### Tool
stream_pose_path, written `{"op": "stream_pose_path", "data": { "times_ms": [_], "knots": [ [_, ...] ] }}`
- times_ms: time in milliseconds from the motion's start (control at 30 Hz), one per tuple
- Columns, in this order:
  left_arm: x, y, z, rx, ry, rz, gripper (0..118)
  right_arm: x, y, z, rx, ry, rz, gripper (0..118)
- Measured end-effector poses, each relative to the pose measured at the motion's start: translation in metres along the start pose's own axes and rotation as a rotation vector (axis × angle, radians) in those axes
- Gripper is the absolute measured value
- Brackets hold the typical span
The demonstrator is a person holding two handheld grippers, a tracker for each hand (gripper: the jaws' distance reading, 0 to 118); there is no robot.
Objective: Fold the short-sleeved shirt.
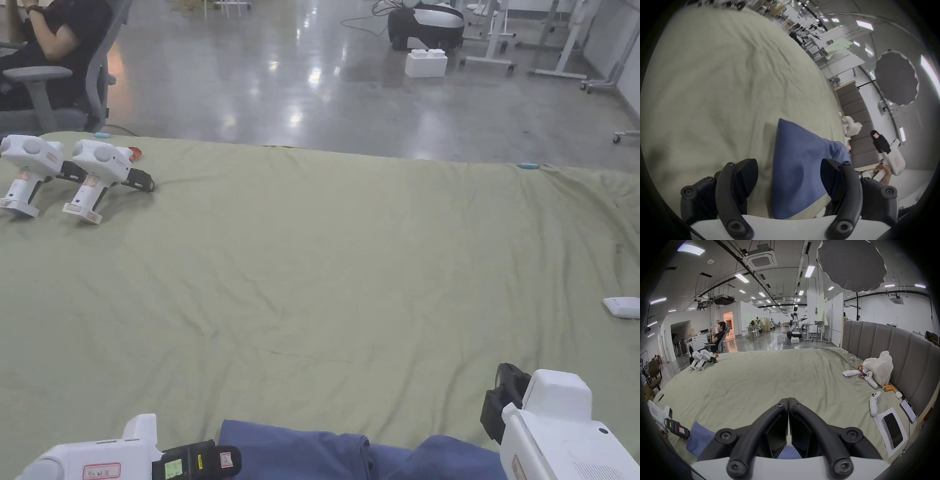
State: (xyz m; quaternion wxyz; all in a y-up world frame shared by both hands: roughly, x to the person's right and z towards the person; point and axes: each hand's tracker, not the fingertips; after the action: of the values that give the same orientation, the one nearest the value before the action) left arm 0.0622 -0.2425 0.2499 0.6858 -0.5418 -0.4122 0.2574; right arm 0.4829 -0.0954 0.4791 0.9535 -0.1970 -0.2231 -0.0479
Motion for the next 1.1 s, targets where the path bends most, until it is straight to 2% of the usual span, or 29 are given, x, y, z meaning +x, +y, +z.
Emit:
{"op": "stream_pose_path", "data": {
  "times_ms": [133,200,233,333,400,633,767,967,1100],
  "knots": [
    [-0.01,-0.002,-0.012,0.017,-0.116,0.103,83,-0.001,0.001,0.002,0.007,-0.003,0.001,0],
    [-0.008,-0.003,-0.019,0.003,-0.117,0.08,76,-0.001,0.001,0.003,0.011,-0.006,-0.006,0],
    [0.008,-0.005,-0.022,-0.007,-0.1,0.066,66,-0.001,0.001,0.004,0.01,-0.008,-0.007,0],
    [0.015,-0.006,-0.028,-0.032,0.027,-0.033,17,-0.001,0.001,0.004,0.008,-0.01,-0.008,0],
    [0.014,-0.005,-0.027,-0.02,0.002,-0.02,11,-0.001,0.001,0.005,0.007,-0.011,-0.007,0],
    [0.039,0.004,0.004,0.052,-0.056,-0.068,8,0.002,0.001,0.007,0.006,-0.017,-0.009,0],
    [0.062,0.022,0.041,0.105,-0.015,-0.147,7,0.004,0.003,0.009,0.01,-0.016,-0.01,0],
    [0.115,0.041,0.1,0.143,0.246,-0.262,7,0.005,0.002,0.008,0.014,-0.009,-0.013,0],
    [0.153,0.036,0.109,0.125,0.431,-0.357,7,0.004,-0.001,0.006,0.008,0.0,-0.018,0]
  ]
}}
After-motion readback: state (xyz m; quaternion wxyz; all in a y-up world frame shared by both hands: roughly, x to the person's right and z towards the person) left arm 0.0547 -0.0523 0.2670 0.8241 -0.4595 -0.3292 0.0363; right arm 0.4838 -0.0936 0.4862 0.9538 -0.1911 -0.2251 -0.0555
